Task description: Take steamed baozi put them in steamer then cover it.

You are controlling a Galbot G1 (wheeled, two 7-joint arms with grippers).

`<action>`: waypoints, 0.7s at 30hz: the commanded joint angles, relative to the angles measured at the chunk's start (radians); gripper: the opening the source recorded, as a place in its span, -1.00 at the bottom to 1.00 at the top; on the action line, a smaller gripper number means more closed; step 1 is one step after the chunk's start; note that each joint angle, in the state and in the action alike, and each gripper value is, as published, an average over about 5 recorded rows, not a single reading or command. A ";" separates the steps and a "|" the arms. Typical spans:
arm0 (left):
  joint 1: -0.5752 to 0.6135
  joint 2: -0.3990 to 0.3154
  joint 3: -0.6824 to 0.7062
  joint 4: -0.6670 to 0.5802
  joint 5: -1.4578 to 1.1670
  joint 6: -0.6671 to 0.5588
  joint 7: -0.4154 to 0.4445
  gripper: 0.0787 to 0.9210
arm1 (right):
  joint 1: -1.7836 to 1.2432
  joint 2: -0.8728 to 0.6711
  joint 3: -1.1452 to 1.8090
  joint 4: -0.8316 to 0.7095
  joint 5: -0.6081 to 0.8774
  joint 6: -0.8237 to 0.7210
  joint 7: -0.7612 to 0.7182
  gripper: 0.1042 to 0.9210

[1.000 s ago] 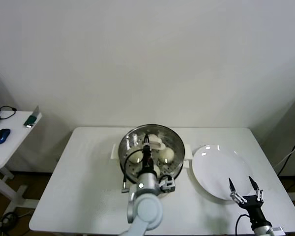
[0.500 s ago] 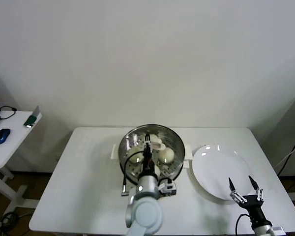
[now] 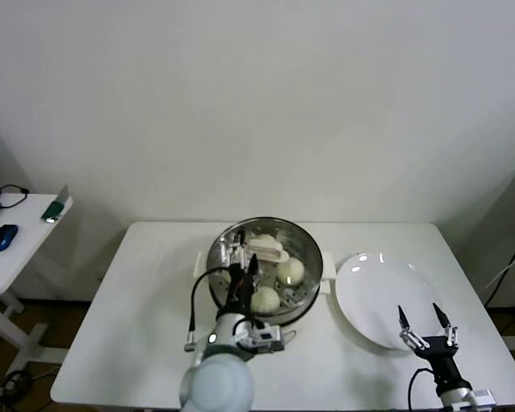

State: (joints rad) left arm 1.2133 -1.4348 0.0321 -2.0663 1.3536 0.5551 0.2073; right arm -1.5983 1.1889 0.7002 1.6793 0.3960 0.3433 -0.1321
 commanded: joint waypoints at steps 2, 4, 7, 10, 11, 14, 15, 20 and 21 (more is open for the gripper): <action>0.170 0.120 -0.188 -0.158 -0.712 -0.205 -0.283 0.76 | 0.015 0.012 -0.017 0.009 0.002 -0.006 0.045 0.76; 0.199 0.116 -0.254 -0.160 -0.825 -0.261 -0.323 0.77 | 0.016 0.016 -0.020 0.009 0.002 -0.002 0.046 0.76; 0.240 0.107 -0.392 -0.160 -1.003 -0.334 -0.354 0.77 | 0.017 0.024 -0.022 0.012 0.002 0.007 0.047 0.76; 0.283 0.107 -0.534 -0.150 -1.211 -0.371 -0.353 0.77 | 0.016 0.028 -0.023 0.013 -0.001 0.013 0.045 0.76; 0.298 0.111 -0.576 -0.138 -1.281 -0.382 -0.345 0.77 | 0.015 0.029 -0.024 0.012 -0.002 0.015 0.044 0.76; 0.343 0.131 -0.682 -0.079 -1.463 -0.446 -0.313 0.77 | 0.014 0.028 -0.025 0.004 -0.006 0.023 0.043 0.76; 0.357 0.139 -0.704 -0.048 -1.513 -0.480 -0.299 0.77 | 0.013 0.028 -0.025 0.001 -0.006 0.027 0.043 0.76; 0.407 0.176 -0.725 0.110 -1.651 -0.667 -0.251 0.77 | 0.011 0.031 -0.030 -0.010 -0.004 0.035 0.040 0.76; 0.413 0.182 -0.720 0.142 -1.663 -0.696 -0.242 0.77 | 0.009 0.031 -0.032 -0.010 -0.004 0.034 0.038 0.76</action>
State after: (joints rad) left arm 1.4906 -1.3140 -0.4512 -2.1303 0.2461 0.1878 -0.0502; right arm -1.5880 1.2160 0.6734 1.6767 0.3937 0.3698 -0.0961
